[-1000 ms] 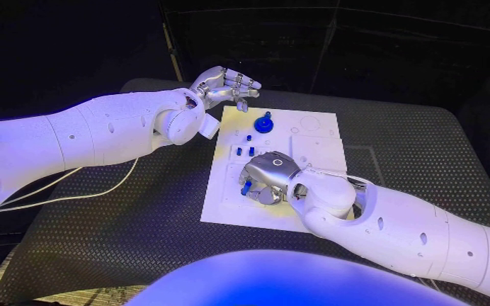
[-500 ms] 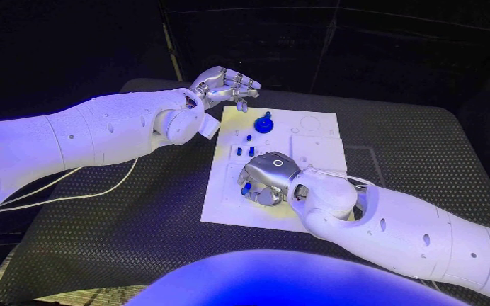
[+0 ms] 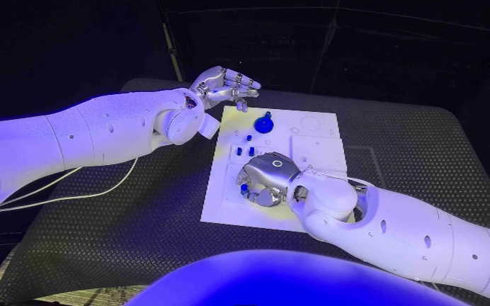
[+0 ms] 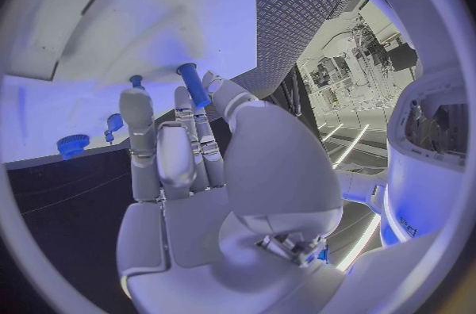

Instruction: Assemble the parts on the task board

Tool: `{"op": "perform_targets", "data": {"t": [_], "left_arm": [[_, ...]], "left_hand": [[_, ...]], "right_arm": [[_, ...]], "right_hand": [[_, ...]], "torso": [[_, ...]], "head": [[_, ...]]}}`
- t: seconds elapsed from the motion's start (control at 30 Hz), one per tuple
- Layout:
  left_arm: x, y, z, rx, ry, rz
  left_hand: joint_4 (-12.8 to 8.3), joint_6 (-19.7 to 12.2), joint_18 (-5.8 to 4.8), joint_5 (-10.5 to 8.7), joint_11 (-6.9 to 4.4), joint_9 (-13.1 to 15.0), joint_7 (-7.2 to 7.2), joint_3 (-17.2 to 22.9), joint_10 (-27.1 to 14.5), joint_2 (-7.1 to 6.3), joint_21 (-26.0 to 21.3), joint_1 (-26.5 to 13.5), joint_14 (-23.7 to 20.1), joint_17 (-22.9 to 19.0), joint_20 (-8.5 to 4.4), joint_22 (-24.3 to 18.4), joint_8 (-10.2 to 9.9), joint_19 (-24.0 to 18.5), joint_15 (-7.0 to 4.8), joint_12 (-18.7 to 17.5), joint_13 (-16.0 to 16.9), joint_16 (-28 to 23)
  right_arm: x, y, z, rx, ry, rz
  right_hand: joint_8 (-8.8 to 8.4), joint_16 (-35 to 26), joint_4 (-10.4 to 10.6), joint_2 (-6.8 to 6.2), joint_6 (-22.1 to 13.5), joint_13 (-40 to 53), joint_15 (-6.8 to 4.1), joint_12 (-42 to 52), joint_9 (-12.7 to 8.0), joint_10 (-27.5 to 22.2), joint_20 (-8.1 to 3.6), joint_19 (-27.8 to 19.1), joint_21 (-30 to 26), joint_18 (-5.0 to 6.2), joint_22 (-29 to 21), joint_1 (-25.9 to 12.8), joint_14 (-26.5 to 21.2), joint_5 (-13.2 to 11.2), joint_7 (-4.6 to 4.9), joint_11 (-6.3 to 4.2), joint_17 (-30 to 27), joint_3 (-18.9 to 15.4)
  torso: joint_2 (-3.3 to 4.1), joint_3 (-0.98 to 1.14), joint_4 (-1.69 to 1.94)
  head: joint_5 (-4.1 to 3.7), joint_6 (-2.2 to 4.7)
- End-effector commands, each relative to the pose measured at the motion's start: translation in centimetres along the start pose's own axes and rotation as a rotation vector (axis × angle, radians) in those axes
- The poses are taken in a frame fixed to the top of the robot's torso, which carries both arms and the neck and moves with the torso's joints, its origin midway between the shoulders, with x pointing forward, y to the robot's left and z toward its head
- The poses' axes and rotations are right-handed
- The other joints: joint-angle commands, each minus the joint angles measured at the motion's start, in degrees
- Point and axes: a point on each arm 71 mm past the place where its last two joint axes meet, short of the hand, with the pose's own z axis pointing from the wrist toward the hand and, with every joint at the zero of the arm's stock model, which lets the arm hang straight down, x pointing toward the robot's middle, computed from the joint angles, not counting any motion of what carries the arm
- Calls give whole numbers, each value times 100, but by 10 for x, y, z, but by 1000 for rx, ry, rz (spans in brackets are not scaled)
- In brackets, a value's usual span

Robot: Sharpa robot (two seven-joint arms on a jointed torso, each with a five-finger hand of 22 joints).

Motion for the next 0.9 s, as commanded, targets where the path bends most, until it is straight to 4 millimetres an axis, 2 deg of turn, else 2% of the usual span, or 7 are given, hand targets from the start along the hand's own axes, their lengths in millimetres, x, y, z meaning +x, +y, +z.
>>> {"op": "perform_targets", "data": {"t": [0.03, 0.3, 0.43, 0.53, 0.6, 0.7, 0.9], "left_arm": [[0, -2, 0, 4, 6, -6], [0, -1, 0, 2, 6, -6], [0, -1, 0, 1, 5, -6], [0, -1, 0, 0, 6, -6], [0, -1, 0, -1, 6, -6], [0, -1, 1, -2, 7, -6], [-2, 0, 1, -4, 3, -5]], "left_hand": [[4, -7, 79, -5, 8, -2, 32, 6, -34, 53, -26, -1, 27, -10, 2, -6, -10, 9, 5, 27, -5, -29], [4, -7, 79, -5, 8, -2, 32, 6, -34, 53, -26, -1, 27, -10, 2, -6, -10, 9, 5, 27, -5, -29], [4, -8, 80, -5, 8, -2, 32, 7, -36, 55, -27, 0, 27, -10, 2, -7, -10, 9, 5, 27, -6, -30], [5, -11, 80, -4, 9, -3, 33, 9, -40, 59, -28, 1, 27, -10, 2, -9, -12, 10, 5, 27, -6, -31], [5, -11, 80, -4, 9, -3, 33, 9, -40, 59, -28, 1, 27, -10, 2, -9, -12, 10, 5, 27, -6, -31], [5, -11, 80, -4, 9, -3, 33, 9, -40, 59, -28, 1, 27, -10, 2, -9, -12, 10, 5, 27, -6, -31], [5, -11, 80, -4, 9, -3, 33, 9, -40, 59, -28, 1, 27, -10, 2, -9, -12, 10, 5, 27, -6, -31]], "right_arm": [[-2, 1, 0, -3, -17, 6], [-2, -1, -1, 7, -23, 9], [-5, -2, -2, 15, -60, 15], [-7, -3, -4, 17, -90, 21], [-8, -4, -6, 16, -111, 26], [-11, -5, -10, 13, -137, 36], [-18, -6, -25, -9, -205, 54]], "right_hand": [[-15, 18, 20, -13, -55, 2, -44, 32, -10, 33, -15, 20, -5, -13, -1, 9, 56, 38, -1, 10, -4, -9], [-13, 36, 47, -41, -89, -31, -30, -46, -11, -101, -18, -15, -43, -8, -70, -9, 66, 60, 15, 40, 35, -30], [-10, -368, 65, -102, -328, -96, 96, -290, -36, -874, 84, -621, -606, 132, -981, 31, -231, 64, 84, 185, -680, -205], [-9, -680, 122, -110, -522, -90, 180, -299, -40, -1370, 171, -837, -827, 157, -1197, 131, -506, 82, 38, 280, -1225, -493], [-4, -915, 231, -108, -638, -80, 237, -228, -33, -1665, 228, -921, -937, 160, -1255, 264, -729, 118, 14, 341, -1631, -750], [6, -1009, 484, -107, -703, -46, 267, 17, -13, -1891, 266, -936, -1032, 170, -1318, 494, -833, 142, 13, 368, -1834, -1035], [7, -978, 757, -119, -726, -11, 243, 418, 11, -1968, 247, -869, -1066, 174, -1356, 689, -797, 347, 38, 336, -1854, -1191]], "torso": [[-3, -1, 3], [-1, -1, -1], [-3, 0, -4], [-3, 4, -4], [-2, 3, 0], [-7, 2, 1], [-13, 0, -11]], "head": [[-3, 1], [-3, 1], [-8, 1], [-5, 1], [-17, 1], [-23, 1], [-33, 1]]}}
